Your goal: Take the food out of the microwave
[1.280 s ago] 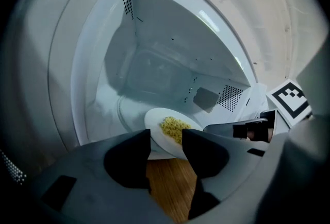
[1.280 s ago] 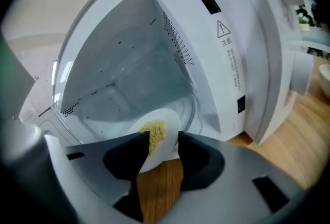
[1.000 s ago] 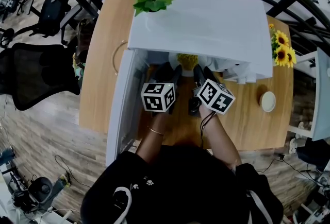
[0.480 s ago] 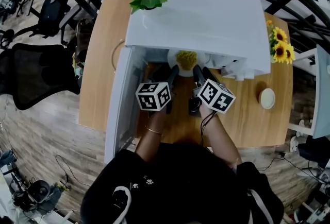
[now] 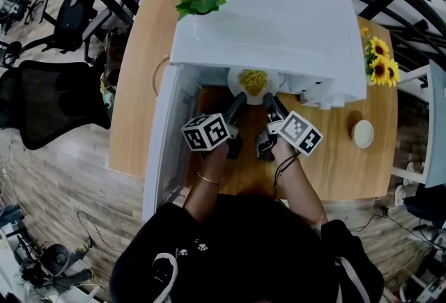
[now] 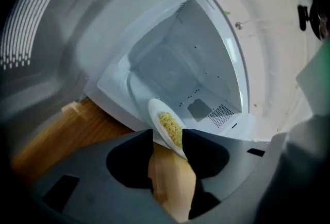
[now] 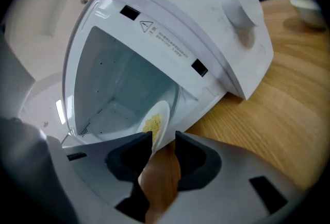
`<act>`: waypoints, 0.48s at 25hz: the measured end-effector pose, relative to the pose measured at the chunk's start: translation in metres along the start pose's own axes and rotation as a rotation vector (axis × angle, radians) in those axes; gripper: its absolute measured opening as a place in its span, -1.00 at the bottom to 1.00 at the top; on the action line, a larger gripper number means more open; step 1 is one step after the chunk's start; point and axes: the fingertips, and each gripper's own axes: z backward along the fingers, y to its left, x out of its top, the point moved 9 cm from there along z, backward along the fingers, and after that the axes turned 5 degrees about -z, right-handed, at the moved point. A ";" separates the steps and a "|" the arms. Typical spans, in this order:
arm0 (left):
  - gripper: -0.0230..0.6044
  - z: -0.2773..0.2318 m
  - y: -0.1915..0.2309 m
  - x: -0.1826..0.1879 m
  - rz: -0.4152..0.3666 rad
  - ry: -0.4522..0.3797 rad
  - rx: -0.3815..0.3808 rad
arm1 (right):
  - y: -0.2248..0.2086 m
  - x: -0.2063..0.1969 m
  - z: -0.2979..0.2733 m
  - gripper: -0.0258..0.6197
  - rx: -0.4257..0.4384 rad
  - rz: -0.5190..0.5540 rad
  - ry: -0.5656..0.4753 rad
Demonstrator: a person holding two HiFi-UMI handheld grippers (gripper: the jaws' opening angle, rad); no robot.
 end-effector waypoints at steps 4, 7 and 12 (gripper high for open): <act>-0.38 -0.007 0.001 -0.007 0.191 -0.046 -0.061 | -0.009 -0.006 -0.005 -0.60 0.111 -0.185 0.002; -0.52 -0.009 0.003 -0.011 0.224 -0.054 -0.065 | -0.013 -0.009 -0.008 -0.68 0.171 -0.297 -0.001; -0.74 -0.010 0.007 -0.016 0.269 -0.073 -0.074 | -0.015 -0.011 -0.013 -0.83 0.186 -0.351 0.005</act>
